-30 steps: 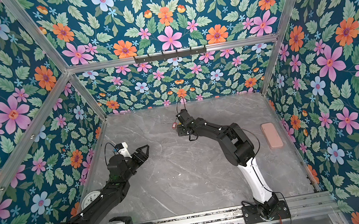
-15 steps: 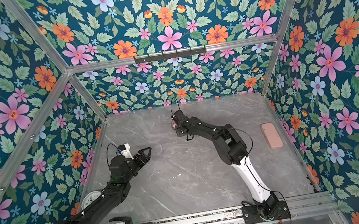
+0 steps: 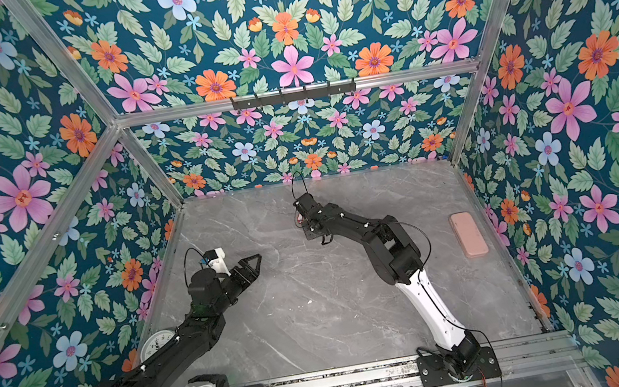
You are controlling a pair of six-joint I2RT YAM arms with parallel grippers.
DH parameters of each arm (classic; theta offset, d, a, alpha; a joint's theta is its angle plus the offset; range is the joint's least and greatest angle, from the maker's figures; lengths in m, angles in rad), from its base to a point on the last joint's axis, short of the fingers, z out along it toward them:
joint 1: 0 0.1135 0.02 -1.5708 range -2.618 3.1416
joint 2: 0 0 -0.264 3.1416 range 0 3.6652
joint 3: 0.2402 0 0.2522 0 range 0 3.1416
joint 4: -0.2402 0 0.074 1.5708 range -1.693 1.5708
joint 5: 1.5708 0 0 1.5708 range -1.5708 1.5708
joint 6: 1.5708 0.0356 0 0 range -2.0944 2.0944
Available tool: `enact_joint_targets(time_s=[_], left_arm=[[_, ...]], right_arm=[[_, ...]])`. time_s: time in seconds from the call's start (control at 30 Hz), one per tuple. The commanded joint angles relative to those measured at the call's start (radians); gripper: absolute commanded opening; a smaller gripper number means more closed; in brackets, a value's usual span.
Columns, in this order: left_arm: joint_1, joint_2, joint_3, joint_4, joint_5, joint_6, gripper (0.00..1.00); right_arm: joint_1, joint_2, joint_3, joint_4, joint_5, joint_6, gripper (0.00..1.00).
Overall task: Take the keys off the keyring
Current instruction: 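Reach the right gripper to the metal keyring's rim while the left gripper advances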
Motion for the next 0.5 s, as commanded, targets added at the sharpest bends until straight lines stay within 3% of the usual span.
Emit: enact_joint_targets(time_s=[0.0, 0.33, 0.47], left_arm=[[-0.001, 0.000, 0.002, 0.024, 0.014, 0.010, 0.80], [-0.001, -0.009, -0.002, 0.025, 0.025, -0.005, 0.81], [-0.002, -0.015, -0.001, 0.031, 0.040, -0.021, 0.81]], right_arm=[[0.002, -0.012, -0.014, -0.004, 0.022, -0.016, 0.20], [0.001, -0.092, -0.127, 0.087, 0.030, -0.046, 0.00], [0.002, -0.170, -0.223, 0.157, 0.006, -0.073, 0.00]])
